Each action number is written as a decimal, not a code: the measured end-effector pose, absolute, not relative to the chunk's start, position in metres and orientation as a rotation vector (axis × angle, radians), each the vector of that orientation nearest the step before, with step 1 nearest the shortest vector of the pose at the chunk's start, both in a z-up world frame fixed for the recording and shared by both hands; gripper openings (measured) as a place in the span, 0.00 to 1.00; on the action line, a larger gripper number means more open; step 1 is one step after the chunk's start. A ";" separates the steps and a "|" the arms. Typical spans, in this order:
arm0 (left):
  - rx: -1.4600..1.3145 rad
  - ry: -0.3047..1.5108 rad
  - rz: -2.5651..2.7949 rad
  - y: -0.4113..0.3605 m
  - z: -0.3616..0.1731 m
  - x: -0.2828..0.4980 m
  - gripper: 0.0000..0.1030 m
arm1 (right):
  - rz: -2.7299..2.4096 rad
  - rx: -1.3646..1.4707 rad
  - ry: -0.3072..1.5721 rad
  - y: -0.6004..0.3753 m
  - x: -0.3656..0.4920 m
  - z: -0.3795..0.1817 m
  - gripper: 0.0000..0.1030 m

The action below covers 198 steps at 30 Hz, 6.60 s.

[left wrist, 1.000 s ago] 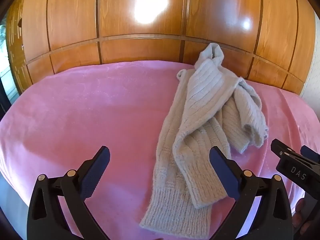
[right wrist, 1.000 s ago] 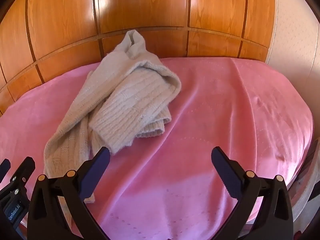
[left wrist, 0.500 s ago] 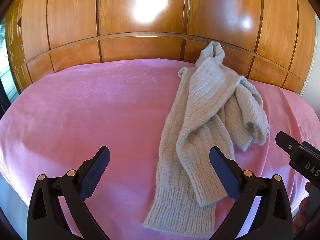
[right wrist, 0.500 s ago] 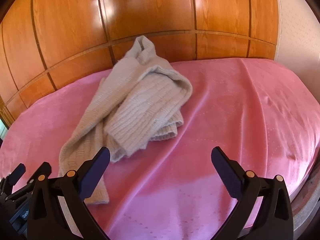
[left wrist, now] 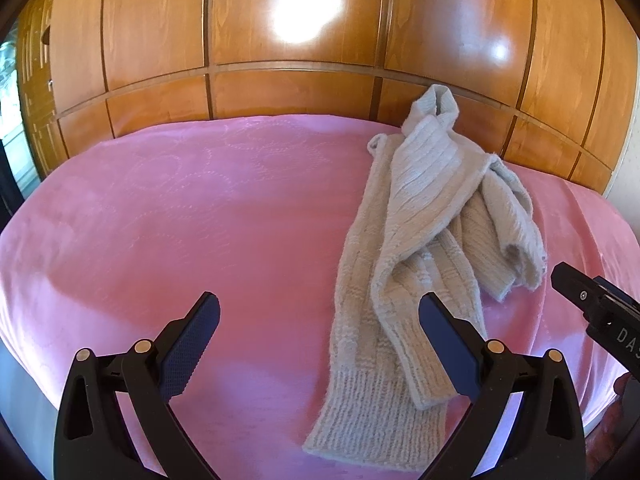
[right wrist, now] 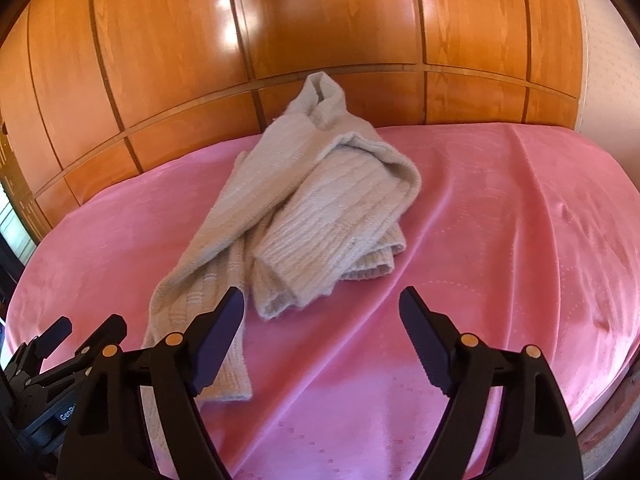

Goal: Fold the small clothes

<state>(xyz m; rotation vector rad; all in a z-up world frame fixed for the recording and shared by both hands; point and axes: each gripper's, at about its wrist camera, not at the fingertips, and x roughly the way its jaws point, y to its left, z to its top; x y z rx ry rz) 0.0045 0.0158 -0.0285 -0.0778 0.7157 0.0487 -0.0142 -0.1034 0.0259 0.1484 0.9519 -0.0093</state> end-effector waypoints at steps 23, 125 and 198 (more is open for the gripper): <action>-0.093 0.766 0.053 0.030 -0.038 0.011 0.96 | 0.094 0.217 0.976 -0.099 -0.002 0.022 0.71; -0.617 0.998 -0.353 0.133 -0.015 0.008 0.03 | 0.001 0.492 1.173 -0.284 0.013 0.018 0.04; -0.671 0.917 0.736 0.447 0.000 0.166 0.53 | -0.102 -0.058 1.005 -0.184 0.318 -0.080 0.75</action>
